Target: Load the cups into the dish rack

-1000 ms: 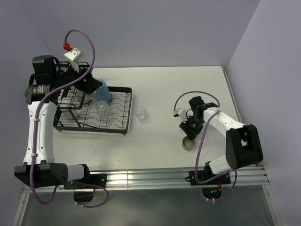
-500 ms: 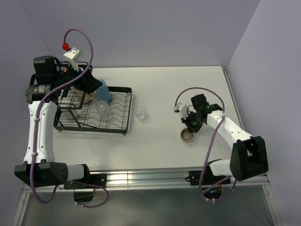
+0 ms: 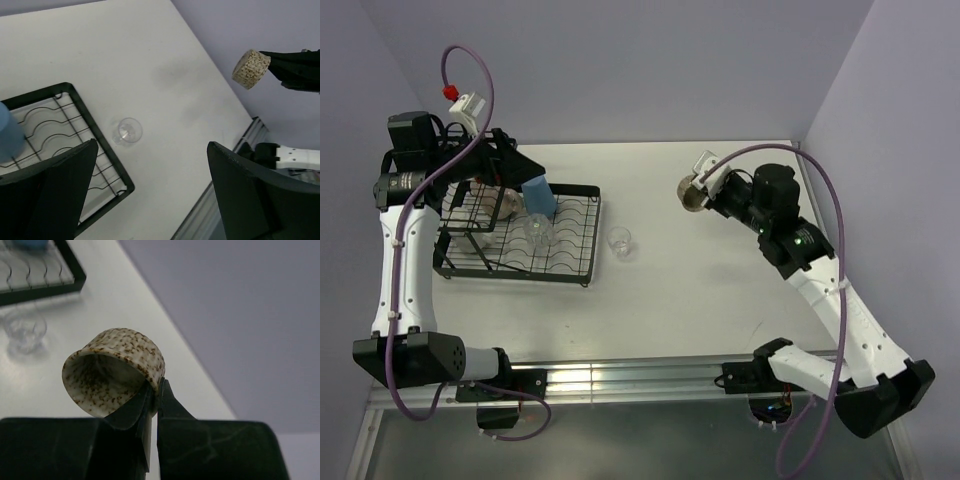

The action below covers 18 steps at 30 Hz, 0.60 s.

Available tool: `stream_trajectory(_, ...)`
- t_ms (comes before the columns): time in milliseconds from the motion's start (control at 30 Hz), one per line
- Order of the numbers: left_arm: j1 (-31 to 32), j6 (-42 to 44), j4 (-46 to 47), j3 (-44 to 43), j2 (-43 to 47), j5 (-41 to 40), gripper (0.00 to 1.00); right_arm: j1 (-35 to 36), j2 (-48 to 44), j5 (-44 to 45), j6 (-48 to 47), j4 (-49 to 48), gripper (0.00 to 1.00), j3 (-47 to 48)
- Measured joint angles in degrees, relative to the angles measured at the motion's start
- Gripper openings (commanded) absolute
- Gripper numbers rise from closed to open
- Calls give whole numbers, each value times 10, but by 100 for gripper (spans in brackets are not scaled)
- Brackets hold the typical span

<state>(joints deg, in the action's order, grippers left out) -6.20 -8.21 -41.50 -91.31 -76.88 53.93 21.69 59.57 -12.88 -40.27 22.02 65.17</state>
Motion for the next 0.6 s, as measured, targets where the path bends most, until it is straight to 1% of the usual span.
stream_trajectory(67,0,-34,9,1,0,18,99,31,-21,4,-17,-74,0,-21)
stream_trajectory(233,0,-122,50,15,4,62,99,113,-70,0,-85,-286,0,-116)
stream_trajectory(300,0,-170,86,43,11,89,99,151,-74,-10,-119,-376,0,-152)
stream_trajectory(367,2,-222,131,82,21,113,99,182,-69,-21,-151,-447,0,-176)
stream_trajectory(500,27,-332,224,153,41,143,99,242,-48,-43,-209,-557,0,-200)
stream_trajectory(600,68,-380,268,178,51,153,99,280,-27,-64,-247,-614,0,-207)
